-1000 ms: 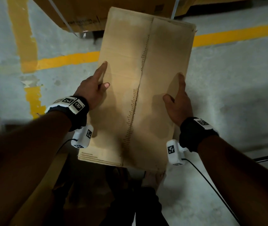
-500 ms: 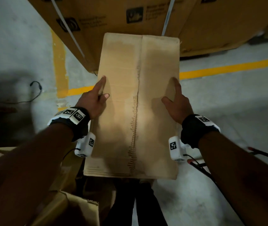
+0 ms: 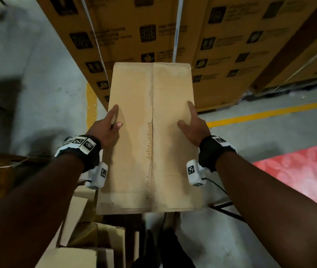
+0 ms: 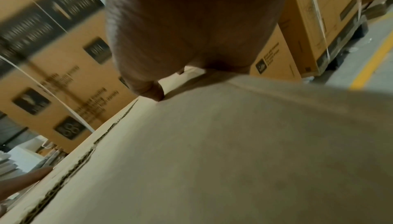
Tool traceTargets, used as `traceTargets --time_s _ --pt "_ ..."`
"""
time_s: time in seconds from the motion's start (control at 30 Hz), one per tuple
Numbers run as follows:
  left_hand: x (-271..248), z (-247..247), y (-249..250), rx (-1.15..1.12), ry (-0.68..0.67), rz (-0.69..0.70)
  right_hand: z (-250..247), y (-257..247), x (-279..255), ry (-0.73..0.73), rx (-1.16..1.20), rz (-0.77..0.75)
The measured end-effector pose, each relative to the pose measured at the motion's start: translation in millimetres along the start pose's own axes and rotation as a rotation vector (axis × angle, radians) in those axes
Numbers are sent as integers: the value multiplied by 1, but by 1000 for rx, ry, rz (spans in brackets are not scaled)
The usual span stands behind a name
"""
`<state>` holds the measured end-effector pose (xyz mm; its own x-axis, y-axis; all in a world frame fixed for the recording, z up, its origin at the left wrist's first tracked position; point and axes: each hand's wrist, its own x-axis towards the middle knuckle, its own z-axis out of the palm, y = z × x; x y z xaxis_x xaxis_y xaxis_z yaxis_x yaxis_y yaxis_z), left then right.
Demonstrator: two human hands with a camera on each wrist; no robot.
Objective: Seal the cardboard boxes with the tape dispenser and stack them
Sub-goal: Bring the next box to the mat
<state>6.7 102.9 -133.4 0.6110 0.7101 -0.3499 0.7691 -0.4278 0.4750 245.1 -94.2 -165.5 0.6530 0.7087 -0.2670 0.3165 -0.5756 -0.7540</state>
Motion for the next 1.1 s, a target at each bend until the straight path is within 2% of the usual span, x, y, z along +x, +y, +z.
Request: traceTargets --time_s 0.27,0.57,0.87,1.1 --pt "-88 -58 41 61 0 102 -48 -47 -107 100 -16 25" --pt "-175 -74 86 60 15 293 -107 -67 -230 273 19 43" --pt "-221 -54 184 80 -39 484 -186 -33 -324 451 -33 132" --pt "-256 14 273 131 -118 597 -245 35 -410 557 23 251"
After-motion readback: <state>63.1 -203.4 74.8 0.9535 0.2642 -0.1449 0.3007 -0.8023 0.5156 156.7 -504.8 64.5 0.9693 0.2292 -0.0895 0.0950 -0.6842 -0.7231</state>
